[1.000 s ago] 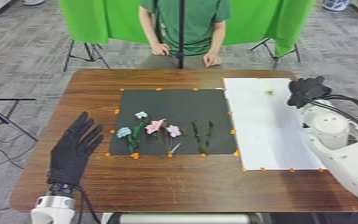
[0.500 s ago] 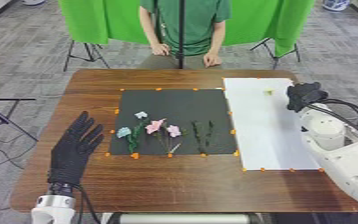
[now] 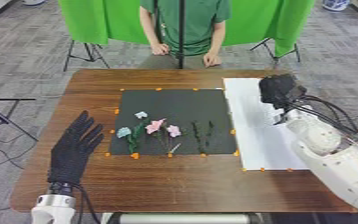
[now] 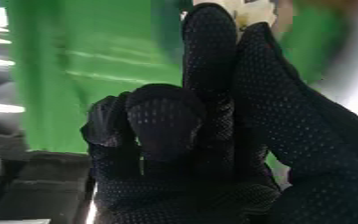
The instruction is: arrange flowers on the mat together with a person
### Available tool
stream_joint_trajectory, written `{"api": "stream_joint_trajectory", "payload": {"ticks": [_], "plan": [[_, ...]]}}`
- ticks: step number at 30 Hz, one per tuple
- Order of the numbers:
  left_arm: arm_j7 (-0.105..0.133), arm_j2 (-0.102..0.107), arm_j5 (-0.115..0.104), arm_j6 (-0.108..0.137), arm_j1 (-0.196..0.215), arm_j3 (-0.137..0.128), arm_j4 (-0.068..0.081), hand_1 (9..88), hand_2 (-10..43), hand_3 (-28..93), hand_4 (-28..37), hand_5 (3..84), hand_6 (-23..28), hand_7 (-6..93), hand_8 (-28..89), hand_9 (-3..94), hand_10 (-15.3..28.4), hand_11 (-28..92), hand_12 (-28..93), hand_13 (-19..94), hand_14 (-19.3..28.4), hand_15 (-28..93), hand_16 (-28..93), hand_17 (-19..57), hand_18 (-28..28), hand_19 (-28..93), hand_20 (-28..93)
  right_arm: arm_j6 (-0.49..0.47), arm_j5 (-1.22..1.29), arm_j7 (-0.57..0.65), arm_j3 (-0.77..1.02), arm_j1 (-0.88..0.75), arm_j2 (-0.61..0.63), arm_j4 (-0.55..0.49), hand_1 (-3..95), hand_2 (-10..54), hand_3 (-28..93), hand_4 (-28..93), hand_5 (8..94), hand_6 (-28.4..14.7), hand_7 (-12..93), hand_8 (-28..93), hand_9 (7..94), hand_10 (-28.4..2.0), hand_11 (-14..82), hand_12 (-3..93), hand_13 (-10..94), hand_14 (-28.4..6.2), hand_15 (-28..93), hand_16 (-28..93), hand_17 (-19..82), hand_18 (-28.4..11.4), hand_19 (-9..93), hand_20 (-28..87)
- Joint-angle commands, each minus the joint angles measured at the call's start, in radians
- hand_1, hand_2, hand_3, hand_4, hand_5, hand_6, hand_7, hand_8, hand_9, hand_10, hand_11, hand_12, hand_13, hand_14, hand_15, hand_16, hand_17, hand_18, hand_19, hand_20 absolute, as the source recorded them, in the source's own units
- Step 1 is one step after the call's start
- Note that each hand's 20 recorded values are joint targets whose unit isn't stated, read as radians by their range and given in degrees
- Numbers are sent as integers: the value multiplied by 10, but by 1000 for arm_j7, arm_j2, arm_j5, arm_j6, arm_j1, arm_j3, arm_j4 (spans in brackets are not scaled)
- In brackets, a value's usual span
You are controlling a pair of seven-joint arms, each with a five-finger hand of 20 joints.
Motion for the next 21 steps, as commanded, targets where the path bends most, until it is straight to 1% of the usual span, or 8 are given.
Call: {"api": "stream_joint_trajectory", "payload": {"ticks": [1,5,6,7,9,11,16,21], "plan": [[-13,2,-2,-12,2,14,11,262,-47,686,-283,307,35,127,-84,219,101,154,135,202,133,195,45,-111,212,386,91,-90,53,-156,-90,62,-164,-143,494,-95,834,-267,747,36,458,-17,909,-32,154,472,791,-39,715,249,380,-193,910,488],[-22,-3,2,-19,-2,14,12,262,-47,686,-283,306,35,127,-84,219,101,154,134,202,132,192,45,-111,211,386,92,-138,35,-179,-125,74,-216,-108,495,-95,829,-268,746,36,455,-18,909,-33,147,469,786,-40,714,252,376,-191,906,487],[-23,-3,3,-22,-6,14,15,262,-46,686,-283,307,35,127,-84,219,101,153,134,202,132,192,45,-111,211,386,92,-136,31,-183,-140,79,-222,-95,496,-95,827,-269,747,36,454,-20,909,-35,145,467,785,-40,714,252,376,-191,906,487],[-28,-4,3,-22,-6,11,14,262,-46,685,-283,306,35,127,-84,219,101,153,134,202,132,192,45,-111,212,386,92,-147,20,-184,-137,73,-228,-91,498,-95,824,-272,747,37,454,-22,911,-35,143,465,784,-41,714,252,376,-191,905,487],[-23,0,-1,-13,-4,10,13,262,-46,685,-283,306,35,127,-84,219,101,152,134,202,132,192,45,-111,211,386,92,-154,12,-190,-151,76,-237,-72,502,-95,818,-275,749,38,452,-27,912,-37,139,462,783,-42,714,252,375,-192,905,487],[-23,3,-1,-15,-5,9,15,262,-47,686,-283,306,34,127,-84,219,101,152,134,202,133,193,46,-111,211,385,91,-164,-18,-190,-154,73,-242,-56,505,-95,813,-278,750,39,450,-32,914,-37,135,456,783,-42,714,252,374,-192,904,488],[-33,1,0,-24,-12,7,19,263,-46,685,-283,306,34,127,-84,221,101,152,134,202,133,194,46,-111,212,386,92,-167,-36,-154,-161,59,-241,-49,511,-95,802,-281,754,40,441,-37,914,-40,127,448,781,-43,713,253,373,-192,902,488],[-38,0,1,-30,-17,8,24,262,-47,686,-283,307,35,126,-84,221,101,152,135,203,132,194,46,-111,212,385,92,-168,-62,-124,-173,58,-242,-32,512,-95,794,-282,749,44,433,-33,912,-42,120,445,774,-45,714,254,368,-192,900,489]]}}
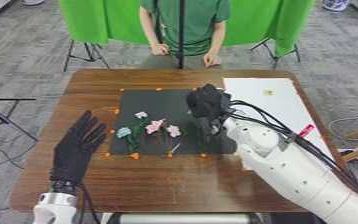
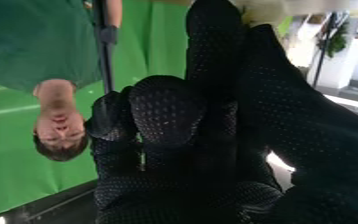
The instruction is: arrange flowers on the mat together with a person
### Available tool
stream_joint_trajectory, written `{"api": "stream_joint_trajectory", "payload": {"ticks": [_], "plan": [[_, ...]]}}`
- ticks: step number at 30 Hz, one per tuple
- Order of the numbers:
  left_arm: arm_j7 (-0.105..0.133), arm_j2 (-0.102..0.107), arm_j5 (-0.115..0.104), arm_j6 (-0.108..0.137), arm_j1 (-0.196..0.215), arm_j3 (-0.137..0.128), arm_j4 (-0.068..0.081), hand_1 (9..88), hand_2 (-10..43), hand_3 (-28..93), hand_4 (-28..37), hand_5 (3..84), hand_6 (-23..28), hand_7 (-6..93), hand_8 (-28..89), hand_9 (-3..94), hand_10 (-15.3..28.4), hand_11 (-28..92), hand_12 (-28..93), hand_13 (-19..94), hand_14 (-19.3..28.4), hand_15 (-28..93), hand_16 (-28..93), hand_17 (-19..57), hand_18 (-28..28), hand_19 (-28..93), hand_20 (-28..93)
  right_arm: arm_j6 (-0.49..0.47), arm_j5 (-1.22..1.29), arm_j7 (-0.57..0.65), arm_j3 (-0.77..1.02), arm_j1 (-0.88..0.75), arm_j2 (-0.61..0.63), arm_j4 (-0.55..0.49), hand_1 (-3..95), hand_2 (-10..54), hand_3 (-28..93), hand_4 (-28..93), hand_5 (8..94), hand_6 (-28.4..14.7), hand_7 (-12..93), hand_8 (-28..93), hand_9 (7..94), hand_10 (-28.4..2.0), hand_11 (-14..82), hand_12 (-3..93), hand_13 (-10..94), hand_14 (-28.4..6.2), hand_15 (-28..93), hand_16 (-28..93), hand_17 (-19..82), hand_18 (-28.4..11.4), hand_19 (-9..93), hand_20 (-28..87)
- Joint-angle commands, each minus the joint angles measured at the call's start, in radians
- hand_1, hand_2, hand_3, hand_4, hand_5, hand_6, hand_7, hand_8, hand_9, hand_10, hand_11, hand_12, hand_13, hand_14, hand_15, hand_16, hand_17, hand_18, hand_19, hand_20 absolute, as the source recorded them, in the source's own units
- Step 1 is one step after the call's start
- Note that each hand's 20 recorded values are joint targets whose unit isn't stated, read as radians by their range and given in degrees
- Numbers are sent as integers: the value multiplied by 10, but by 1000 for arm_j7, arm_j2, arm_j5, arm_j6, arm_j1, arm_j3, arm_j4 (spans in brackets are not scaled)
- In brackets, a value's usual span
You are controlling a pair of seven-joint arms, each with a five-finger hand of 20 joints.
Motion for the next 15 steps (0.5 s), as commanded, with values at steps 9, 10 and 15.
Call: {"api": "stream_joint_trajectory", "payload": {"ticks": [9,10,15], "plan": [[-22,-6,2,-23,3,-4,14,262,-46,686,-283,307,35,126,-84,223,102,153,135,203,133,195,45,-111,212,385,92,-35,-110,61,-6,-20,10,34,500,-95,775,-283,699,42,439,-35,869,-42,116,446,733,-46,719,251,342,-184,881,489],[-22,-6,3,-23,0,-3,15,263,-46,685,-283,307,35,126,-83,223,102,153,135,202,133,195,45,-111,212,385,92,-38,-111,65,-7,-18,11,33,494,-95,769,-283,680,41,449,-38,852,-43,119,445,722,-45,718,249,335,-183,874,489],[-23,-7,2,-23,-3,-3,18,262,-44,684,-283,306,35,125,-83,226,104,152,134,202,134,194,45,-111,212,386,92,-63,-98,87,0,-20,15,21,464,-95,762,-283,623,32,463,-56,790,-53,129,443,677,-53,713,241,306,-178,844,489]]}}
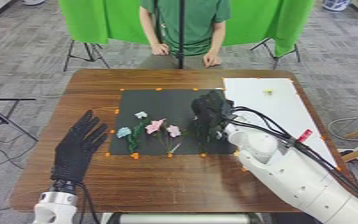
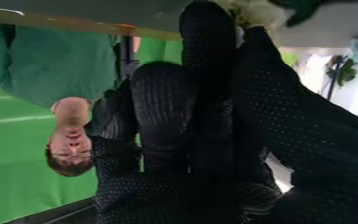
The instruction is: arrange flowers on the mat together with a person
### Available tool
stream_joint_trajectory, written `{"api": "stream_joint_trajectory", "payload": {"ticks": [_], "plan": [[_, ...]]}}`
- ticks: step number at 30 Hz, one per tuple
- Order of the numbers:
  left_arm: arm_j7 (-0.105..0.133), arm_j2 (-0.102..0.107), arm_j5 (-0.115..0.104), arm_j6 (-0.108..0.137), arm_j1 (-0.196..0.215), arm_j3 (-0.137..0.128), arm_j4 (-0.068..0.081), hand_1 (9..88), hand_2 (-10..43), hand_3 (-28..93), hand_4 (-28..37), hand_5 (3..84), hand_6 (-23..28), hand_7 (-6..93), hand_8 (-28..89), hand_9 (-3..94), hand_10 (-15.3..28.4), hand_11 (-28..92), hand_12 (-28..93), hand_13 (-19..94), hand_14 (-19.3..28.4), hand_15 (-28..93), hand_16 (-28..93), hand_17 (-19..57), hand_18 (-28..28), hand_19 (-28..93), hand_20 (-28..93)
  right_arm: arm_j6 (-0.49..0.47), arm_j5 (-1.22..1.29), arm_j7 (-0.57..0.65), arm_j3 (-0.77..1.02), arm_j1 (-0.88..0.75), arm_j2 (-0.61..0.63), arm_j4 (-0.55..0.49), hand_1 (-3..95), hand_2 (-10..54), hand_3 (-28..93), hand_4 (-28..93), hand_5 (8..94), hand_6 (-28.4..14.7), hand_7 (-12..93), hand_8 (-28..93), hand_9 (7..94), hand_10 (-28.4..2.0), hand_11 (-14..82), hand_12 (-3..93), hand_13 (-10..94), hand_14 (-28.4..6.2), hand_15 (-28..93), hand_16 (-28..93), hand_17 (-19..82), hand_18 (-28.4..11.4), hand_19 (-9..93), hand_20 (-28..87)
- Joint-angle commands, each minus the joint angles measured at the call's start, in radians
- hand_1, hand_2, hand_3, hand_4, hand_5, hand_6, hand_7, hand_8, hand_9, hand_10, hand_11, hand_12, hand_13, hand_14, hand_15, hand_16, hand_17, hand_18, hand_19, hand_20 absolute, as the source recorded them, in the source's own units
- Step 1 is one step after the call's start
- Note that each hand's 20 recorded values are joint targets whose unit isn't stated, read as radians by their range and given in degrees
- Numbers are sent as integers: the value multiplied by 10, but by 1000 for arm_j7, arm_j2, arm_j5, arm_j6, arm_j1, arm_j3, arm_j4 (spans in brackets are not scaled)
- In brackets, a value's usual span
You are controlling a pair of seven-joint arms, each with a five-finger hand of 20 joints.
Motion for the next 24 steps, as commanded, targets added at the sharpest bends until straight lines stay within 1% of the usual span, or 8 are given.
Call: {"api": "stream_joint_trajectory", "payload": {"ticks": [1,5,10,15,18,20,22,24], "plan": [[-10,-6,1,-10,6,0,11,262,-44,684,-283,307,35,124,-83,226,104,152,134,203,134,194,45,-111,212,386,92,-31,-11,31,13,-1,10,-11,456,-95,762,-283,618,30,461,-61,776,-56,152,427,673,-54,712,238,302,-179,841,491],[-9,-6,1,-9,11,-1,8,262,-43,683,-283,306,35,124,-83,227,104,153,134,203,134,193,45,-111,211,386,92,-43,-20,48,19,-6,18,-30,414,-95,780,-283,602,29,428,-60,717,-74,250,352,655,-61,716,232,290,-183,830,500],[-7,-7,1,-8,12,-2,8,262,-42,683,-283,306,35,124,-82,227,104,152,134,203,134,194,46,-111,212,386,91,-92,-18,61,38,-15,33,-70,382,-95,805,-283,595,29,391,-55,684,-84,304,299,642,-68,715,232,279,-187,824,504],[2,-7,1,-2,26,-4,1,262,-43,684,-283,306,35,124,-82,227,104,151,134,203,133,193,45,-111,212,386,92,-167,-1,88,90,-56,74,-165,359,-95,824,-283,595,25,358,-84,667,-92,327,271,636,-71,717,230,275,-189,822,505],[8,-9,3,-3,27,-4,-3,261,-43,685,-283,306,35,124,-82,228,103,151,134,203,133,193,46,-111,212,386,91,-221,63,129,197,-140,104,-283,331,-95,840,-283,576,21,341,-172,659,-93,339,253,624,-76,715,227,266,-192,815,507],[13,-9,4,-1,29,-4,-6,261,-43,685,-283,306,35,123,-82,227,104,151,134,203,134,193,46,-111,212,386,91,-233,168,153,312,-233,124,-378,293,-91,838,-281,535,-1,316,-168,598,-103,331,248,594,-90,718,222,255,-193,810,504],[11,-10,2,-2,31,-9,-8,261,-43,685,-283,306,35,124,-82,228,103,150,135,203,133,193,45,-111,212,386,92,-258,328,125,477,-356,117,-464,258,-55,837,-262,498,-18,287,-149,547,-119,322,244,536,-109,719,207,237,-195,798,497],[11,-13,-4,1,33,-12,-9,261,-43,685,-283,306,35,123,-82,227,103,151,135,202,134,193,46,-111,212,386,92,-331,606,95,652,-466,95,-534,234,-15,851,-243,468,-27,266,-140,500,-126,311,245,464,-118,669,185,200,-199,743,475]]}}
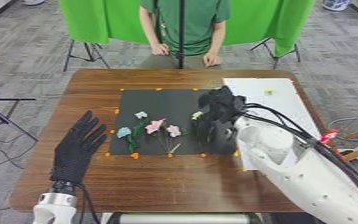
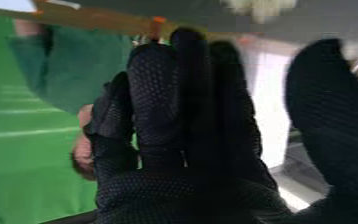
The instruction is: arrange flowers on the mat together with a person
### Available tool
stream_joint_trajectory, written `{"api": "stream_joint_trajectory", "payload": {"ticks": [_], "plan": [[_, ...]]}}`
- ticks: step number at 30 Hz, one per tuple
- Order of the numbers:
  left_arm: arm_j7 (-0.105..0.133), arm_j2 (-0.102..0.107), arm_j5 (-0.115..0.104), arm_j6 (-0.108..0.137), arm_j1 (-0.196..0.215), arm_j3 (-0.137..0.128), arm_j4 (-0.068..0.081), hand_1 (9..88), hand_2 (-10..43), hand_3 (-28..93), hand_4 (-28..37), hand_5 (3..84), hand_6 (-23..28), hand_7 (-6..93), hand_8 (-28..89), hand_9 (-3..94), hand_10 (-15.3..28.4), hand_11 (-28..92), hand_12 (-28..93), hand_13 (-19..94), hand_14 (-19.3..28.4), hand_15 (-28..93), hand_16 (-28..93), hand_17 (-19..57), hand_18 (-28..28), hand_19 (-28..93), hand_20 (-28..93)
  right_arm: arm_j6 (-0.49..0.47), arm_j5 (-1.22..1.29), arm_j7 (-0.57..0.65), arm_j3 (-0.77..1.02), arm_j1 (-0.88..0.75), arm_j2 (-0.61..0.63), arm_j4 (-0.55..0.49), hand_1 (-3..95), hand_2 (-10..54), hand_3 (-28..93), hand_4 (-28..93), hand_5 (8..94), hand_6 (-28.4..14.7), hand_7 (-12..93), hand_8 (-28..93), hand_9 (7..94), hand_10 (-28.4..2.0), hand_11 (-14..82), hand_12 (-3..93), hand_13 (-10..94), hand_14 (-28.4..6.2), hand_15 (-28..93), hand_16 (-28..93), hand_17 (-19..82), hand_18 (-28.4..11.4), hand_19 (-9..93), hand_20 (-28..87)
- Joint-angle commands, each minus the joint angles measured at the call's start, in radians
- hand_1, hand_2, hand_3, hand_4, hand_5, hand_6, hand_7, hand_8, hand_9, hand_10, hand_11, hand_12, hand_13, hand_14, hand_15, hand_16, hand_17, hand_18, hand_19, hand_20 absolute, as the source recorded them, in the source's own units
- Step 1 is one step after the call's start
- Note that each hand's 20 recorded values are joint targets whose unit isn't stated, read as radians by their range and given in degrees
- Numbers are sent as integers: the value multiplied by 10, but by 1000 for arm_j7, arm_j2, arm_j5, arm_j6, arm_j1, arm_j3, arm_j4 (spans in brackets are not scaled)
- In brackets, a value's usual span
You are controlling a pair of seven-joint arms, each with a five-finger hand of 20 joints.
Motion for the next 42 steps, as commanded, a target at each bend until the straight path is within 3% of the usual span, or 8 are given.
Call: {"api": "stream_joint_trajectory", "payload": {"ticks": [1,4,6,14,17,23,25,42], "plan": [[6,-13,-5,3,23,-10,-5,262,-43,684,-283,306,35,123,-82,228,103,151,135,203,134,193,46,-111,212,386,92,-133,693,-17,547,-389,13,-299,220,17,867,-229,426,-33,231,-126,442,-131,281,248,380,-119,543,180,148,-203,654,427],[12,-11,-4,9,29,-18,-11,262,-43,685,-283,307,35,124,-82,228,104,150,135,203,134,193,46,-110,211,385,91,-114,1056,-55,719,-535,-11,-351,196,73,880,-211,313,-38,153,-99,293,-131,131,249,212,-116,168,295,20,-209,453,283],[22,-2,-5,21,35,-23,-15,262,-43,685,-283,307,35,124,-82,228,104,151,135,202,134,194,46,-110,211,385,91,-85,1224,-83,791,-616,-21,-376,177,80,860,-212,296,-36,126,-92,276,-124,76,249,204,-116,64,357,3,-207,405,251],[35,31,-10,47,83,-55,-46,264,-43,684,-283,304,36,125,-83,219,101,150,136,197,130,189,45,-110,211,384,91,54,1352,-130,918,-856,-82,-472,153,-2,843,-235,319,-76,82,-76,297,-127,49,240,232,-115,3,399,16,-200,348,222],[39,43,-2,126,87,-35,-60,253,-35,676,-283,303,35,124,-83,218,102,150,136,196,130,188,46,-111,213,385,92,58,1302,-121,944,-902,-137,-478,153,-11,839,-239,322,-68,88,-72,300,-128,50,239,239,-125,2,398,18,-200,344,221],[41,20,14,55,51,-21,-31,247,-41,682,-283,292,36,122,-82,210,99,150,136,188,129,186,47,-112,213,387,92,-6,1286,-124,1007,-927,-222,-495,153,-28,835,-240,326,-59,107,-76,309,-141,59,239,239,-135,-3,387,16,-204,352,225],[21,12,22,34,44,-21,-28,248,-46,682,-283,284,34,125,-81,203,96,149,136,183,127,181,47,-114,218,385,91,-38,1278,-127,1037,-945,-242,-501,154,-30,835,-241,323,-59,109,-78,307,-140,61,239,238,-133,-1,386,16,-205,354,226],[-4,1,38,-3,-23,29,10,255,-52,677,-283,259,29,133,-85,183,91,138,152,172,125,161,58,-117,228,386,74,68,1323,-155,923,-920,-226,-480,158,-31,837,-240,307,-61,116,-79,282,-133,68,245,215,-113,-9,407,16,-198,354,228]]}}
